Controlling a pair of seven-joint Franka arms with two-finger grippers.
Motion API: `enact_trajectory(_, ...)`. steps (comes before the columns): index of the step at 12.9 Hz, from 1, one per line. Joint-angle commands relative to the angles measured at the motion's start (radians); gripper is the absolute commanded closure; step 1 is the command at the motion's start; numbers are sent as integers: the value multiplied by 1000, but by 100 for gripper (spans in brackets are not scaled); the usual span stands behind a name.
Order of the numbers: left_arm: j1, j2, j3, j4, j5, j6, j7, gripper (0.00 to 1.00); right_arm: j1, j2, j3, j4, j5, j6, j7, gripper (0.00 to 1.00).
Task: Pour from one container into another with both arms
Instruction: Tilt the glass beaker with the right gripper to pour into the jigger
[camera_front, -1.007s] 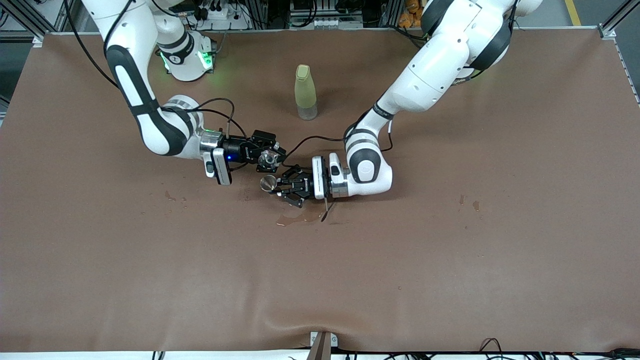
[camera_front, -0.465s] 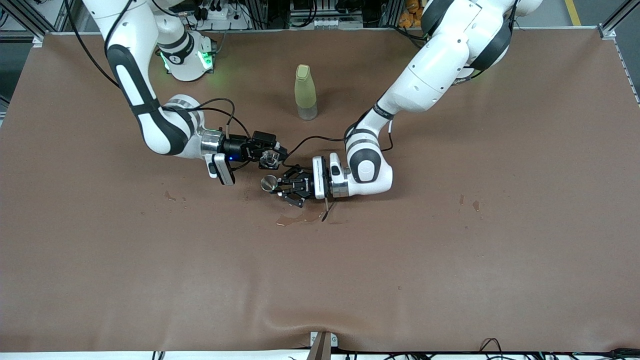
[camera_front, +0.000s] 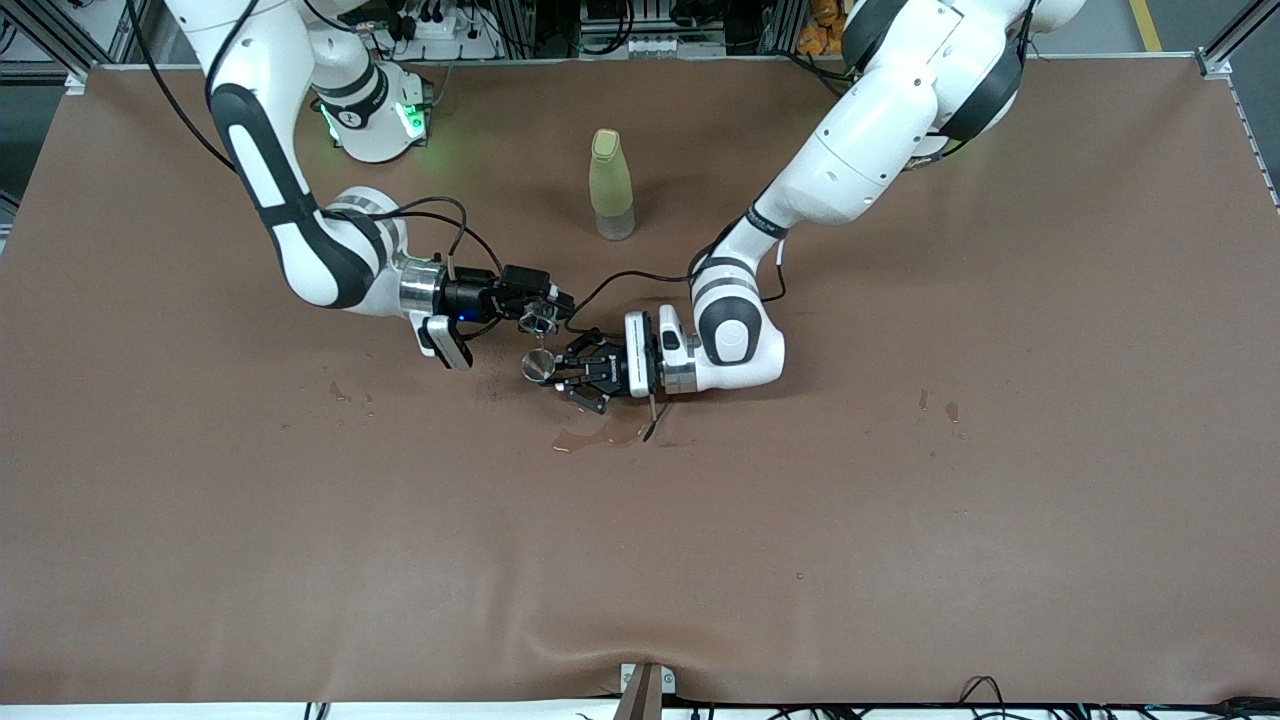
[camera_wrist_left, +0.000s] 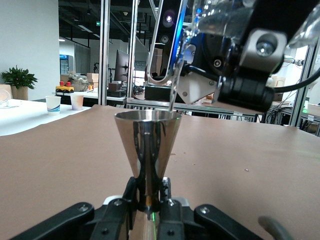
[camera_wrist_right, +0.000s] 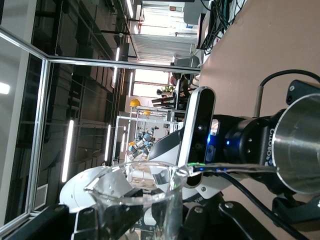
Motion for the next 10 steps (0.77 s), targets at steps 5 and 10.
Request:
enact_trajectory(5, 8, -27, -3, -46, 26, -12, 25, 100, 4, -26, -2, -13, 16, 1, 125, 100)
enact_trajectory(10, 7, -35, -10, -54, 31, -12, 23, 100, 2, -26, -2, -13, 16, 0, 224, 100)
